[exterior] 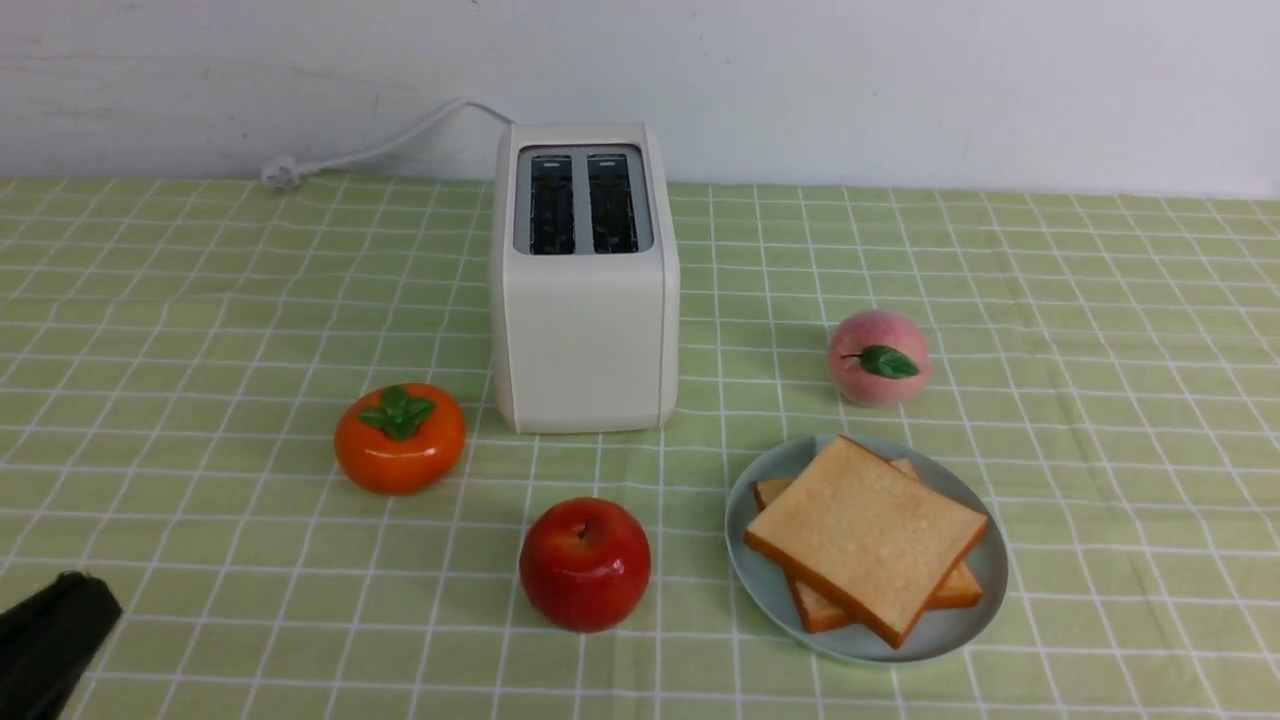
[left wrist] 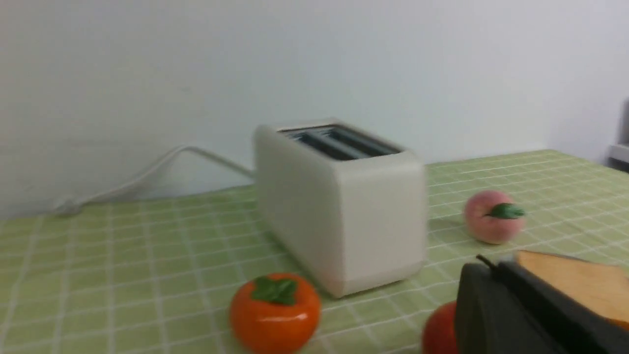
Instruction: Take toasted bread from bread machine on green coffee tablecloth place on plate.
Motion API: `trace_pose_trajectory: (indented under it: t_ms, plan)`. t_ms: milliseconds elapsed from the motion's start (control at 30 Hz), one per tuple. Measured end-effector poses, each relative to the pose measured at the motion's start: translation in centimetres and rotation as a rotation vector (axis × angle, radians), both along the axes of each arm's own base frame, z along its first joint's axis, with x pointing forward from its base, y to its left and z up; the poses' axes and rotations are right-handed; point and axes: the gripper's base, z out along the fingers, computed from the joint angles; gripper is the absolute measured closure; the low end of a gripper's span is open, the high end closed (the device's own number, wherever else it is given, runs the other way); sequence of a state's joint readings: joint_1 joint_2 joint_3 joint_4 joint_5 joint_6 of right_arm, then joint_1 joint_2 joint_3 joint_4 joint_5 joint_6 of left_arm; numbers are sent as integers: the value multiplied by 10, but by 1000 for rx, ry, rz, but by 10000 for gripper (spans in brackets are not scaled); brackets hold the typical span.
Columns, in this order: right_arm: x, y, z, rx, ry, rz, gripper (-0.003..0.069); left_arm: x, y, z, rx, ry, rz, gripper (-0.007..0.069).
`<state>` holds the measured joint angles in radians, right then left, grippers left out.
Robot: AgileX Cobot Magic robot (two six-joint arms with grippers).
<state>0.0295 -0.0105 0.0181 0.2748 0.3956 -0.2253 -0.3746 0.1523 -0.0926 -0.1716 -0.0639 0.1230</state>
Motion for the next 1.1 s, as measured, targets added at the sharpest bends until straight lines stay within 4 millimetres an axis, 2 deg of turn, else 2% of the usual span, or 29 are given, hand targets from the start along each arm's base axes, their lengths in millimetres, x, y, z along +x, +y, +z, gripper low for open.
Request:
trace_pose_trajectory:
  t_ms: [100,367,633,1100]
  plan:
    - [0,0,0,0,0,0,606,4,9,-15,-37,73,141,638]
    - [0,0,0,0,0,0,606,-5,18,-39,-45,93,258,638]
    - [0,0,0,0,1,1,593,-10,17,-70,4,391,266,638]
    - [0,0,0,0,2,1,585,-11,17,-72,-66,440,273,638]
